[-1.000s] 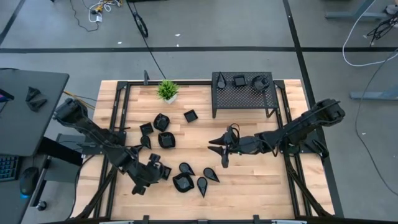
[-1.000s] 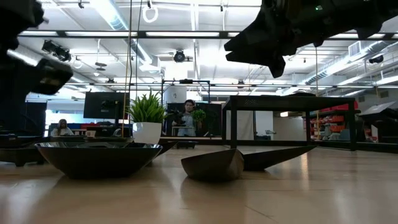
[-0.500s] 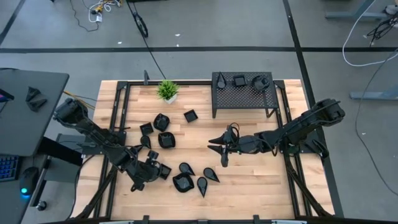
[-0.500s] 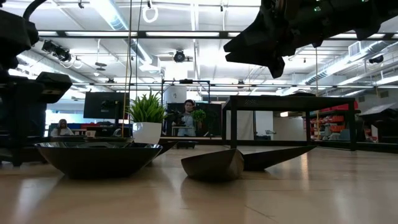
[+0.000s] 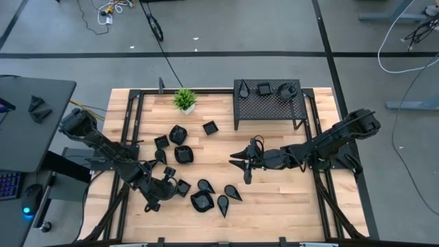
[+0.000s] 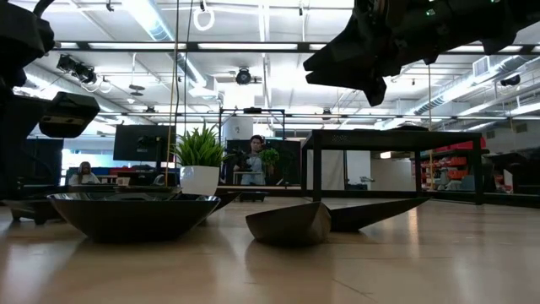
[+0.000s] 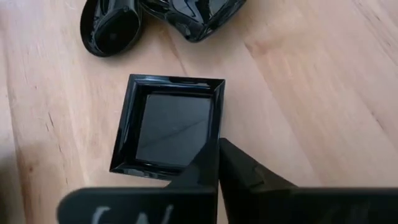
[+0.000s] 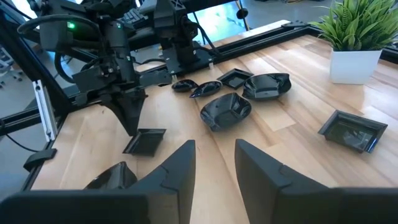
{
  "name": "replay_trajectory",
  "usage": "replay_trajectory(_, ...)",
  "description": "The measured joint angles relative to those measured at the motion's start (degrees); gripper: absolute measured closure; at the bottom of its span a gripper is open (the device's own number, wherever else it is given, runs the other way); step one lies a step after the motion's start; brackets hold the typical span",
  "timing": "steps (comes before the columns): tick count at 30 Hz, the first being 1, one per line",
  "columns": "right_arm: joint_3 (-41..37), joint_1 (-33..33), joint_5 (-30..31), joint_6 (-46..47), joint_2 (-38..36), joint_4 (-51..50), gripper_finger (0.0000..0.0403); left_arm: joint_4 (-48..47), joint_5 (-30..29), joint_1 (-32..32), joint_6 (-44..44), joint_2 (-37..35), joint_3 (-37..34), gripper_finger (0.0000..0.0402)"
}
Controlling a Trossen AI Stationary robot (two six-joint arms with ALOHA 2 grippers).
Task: Pick & Place Mini shaped plates
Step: Stack the black square plate on top of the black square plate on the shelf
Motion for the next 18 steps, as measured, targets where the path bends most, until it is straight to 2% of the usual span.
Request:
replay_trajectory(6, 0.01, 0.0, 0.0, -0.23, 0.0, -0.02, 0.0287, 0.83, 0.59, 0.0, -1.58, 0.0, 0.0, 0.0375)
replay_trajectory(14, 0.02, 0.0, 0.0, -0.3, 0.0, -0.06, 0.0287, 2.65, 0.01, 0.15, 4.13, 0.08, 0.02, 0.0305)
replay_trajectory(18, 0.02, 0.01, 0.0, -0.57, 0.0, -0.09, 0.0287, 2.46, -0.37, 0.15, 4.58, 1.47, 0.04, 0.0294)
